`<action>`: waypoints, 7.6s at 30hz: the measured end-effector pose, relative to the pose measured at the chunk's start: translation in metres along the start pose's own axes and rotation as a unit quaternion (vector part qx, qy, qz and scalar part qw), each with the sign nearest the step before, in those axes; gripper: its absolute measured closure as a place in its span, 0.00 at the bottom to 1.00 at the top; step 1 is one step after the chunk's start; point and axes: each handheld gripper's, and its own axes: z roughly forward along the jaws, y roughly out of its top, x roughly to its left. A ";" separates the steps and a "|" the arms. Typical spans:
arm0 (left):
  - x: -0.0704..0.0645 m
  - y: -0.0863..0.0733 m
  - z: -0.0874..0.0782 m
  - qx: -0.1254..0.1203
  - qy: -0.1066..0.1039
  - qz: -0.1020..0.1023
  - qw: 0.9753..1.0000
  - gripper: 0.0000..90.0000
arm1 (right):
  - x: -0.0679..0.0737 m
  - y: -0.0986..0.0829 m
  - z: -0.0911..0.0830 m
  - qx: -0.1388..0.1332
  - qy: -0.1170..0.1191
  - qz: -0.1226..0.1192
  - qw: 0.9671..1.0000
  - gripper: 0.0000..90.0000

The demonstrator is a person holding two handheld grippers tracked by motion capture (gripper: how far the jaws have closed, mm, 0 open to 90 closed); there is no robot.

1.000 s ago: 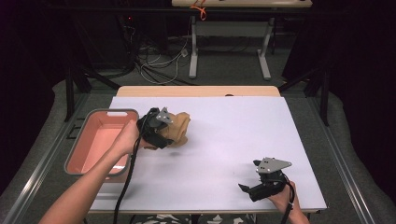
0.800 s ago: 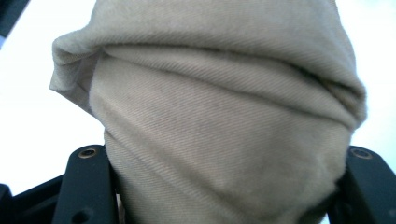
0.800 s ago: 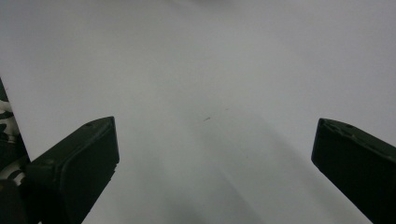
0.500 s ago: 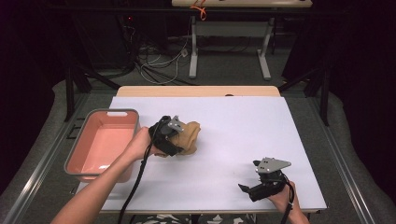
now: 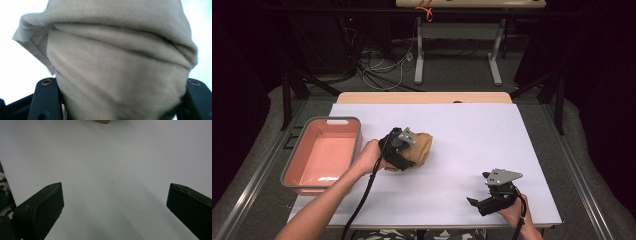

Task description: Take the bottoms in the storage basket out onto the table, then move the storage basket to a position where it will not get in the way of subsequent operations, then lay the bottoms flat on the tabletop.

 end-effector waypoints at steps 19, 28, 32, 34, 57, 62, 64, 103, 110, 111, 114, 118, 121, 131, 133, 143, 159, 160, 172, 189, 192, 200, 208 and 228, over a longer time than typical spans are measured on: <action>-0.015 0.008 0.046 0.015 -0.024 -0.002 1.000 0.26 | 0.000 -0.001 0.002 0.008 0.008 0.007 1.000 0.00; -0.019 0.003 0.045 0.006 -0.015 -0.007 1.000 0.08 | 0.000 0.000 0.005 0.018 0.012 0.009 1.000 0.00; -0.021 0.000 0.039 -0.005 -0.018 -0.013 1.000 0.01 | 0.001 0.000 0.005 0.022 0.013 0.010 1.000 0.00; -0.022 -0.003 0.035 -0.012 -0.016 -0.016 1.000 0.00 | 0.001 0.000 0.006 0.021 0.014 0.013 1.000 0.00; -0.029 -0.067 0.015 -0.068 -0.007 -0.096 0.993 0.00 | 0.007 0.021 0.031 0.038 0.014 0.019 0.999 0.08; -0.032 -0.073 0.015 -0.079 -0.007 -0.105 0.991 0.00 | 0.006 0.030 0.039 0.038 0.012 0.026 0.999 0.12; -0.033 -0.075 0.014 -0.087 -0.004 -0.107 0.990 0.02 | 0.006 0.035 0.041 0.036 0.013 0.030 0.999 0.14; -0.047 -0.076 0.025 -0.168 -0.031 -0.118 0.978 0.57 | 0.015 0.078 0.076 0.032 0.004 0.028 0.999 0.91; -0.051 -0.076 0.029 -0.177 -0.041 -0.113 0.977 0.70 | 0.016 0.074 0.075 0.024 -0.009 0.026 0.999 0.94; -0.052 -0.076 0.030 -0.177 -0.041 -0.112 0.977 0.71 | 0.016 0.074 0.075 0.024 -0.011 0.023 0.999 0.94; -0.053 -0.075 0.031 -0.179 -0.044 -0.110 0.977 0.76 | 0.015 0.073 0.075 0.025 -0.014 0.022 0.999 0.94; -0.053 -0.076 0.030 -0.184 -0.042 -0.114 0.975 0.84 | 0.014 0.073 0.074 0.024 -0.018 0.025 0.999 0.95; -0.052 -0.076 0.030 -0.182 -0.045 -0.114 0.976 0.88 | 0.015 0.073 0.074 0.025 -0.021 0.025 0.999 0.95; -0.053 -0.076 0.028 -0.185 -0.044 -0.111 0.975 0.86 | 0.013 0.071 0.072 0.024 -0.020 0.031 0.999 0.95; -0.050 -0.077 0.028 -0.187 -0.041 -0.114 0.975 0.76 | 0.013 0.071 0.072 0.026 -0.022 0.030 0.999 0.95; -0.039 -0.086 0.015 -0.207 -0.033 -0.139 0.968 0.41 | 0.013 0.070 0.070 0.034 -0.027 0.029 0.999 0.95; -0.033 -0.089 0.012 -0.201 -0.015 -0.143 0.969 0.32 | 0.010 0.067 0.069 0.048 -0.040 0.026 0.998 0.96; -0.034 -0.089 0.013 -0.203 -0.018 -0.152 0.967 0.31 | 0.009 0.067 0.070 0.050 -0.038 0.022 0.998 0.96; -0.030 -0.091 0.011 -0.209 -0.018 -0.153 0.966 0.27 | 0.004 0.059 0.071 0.081 -0.044 0.032 0.995 0.96; -0.046 -0.081 0.024 -0.184 -0.031 -0.116 0.976 0.34 | -0.002 0.055 0.076 0.108 -0.069 0.034 0.991 0.95; -0.048 -0.079 0.026 -0.183 -0.029 -0.104 0.977 0.36 | -0.001 0.056 0.074 0.103 -0.067 0.033 0.992 0.90; -0.059 -0.072 0.029 -0.188 -0.018 -0.081 0.979 0.55 | -0.001 0.057 0.065 0.065 -0.049 0.063 0.995 0.64; -0.066 -0.069 0.037 -0.193 -0.005 -0.055 0.980 0.87 | 0.002 0.059 0.067 0.048 -0.034 0.062 0.996 0.79; -0.051 -0.081 0.012 -0.247 0.017 -0.102 0.964 0.95 | 0.001 0.062 0.052 0.028 -0.078 0.050 0.995 0.95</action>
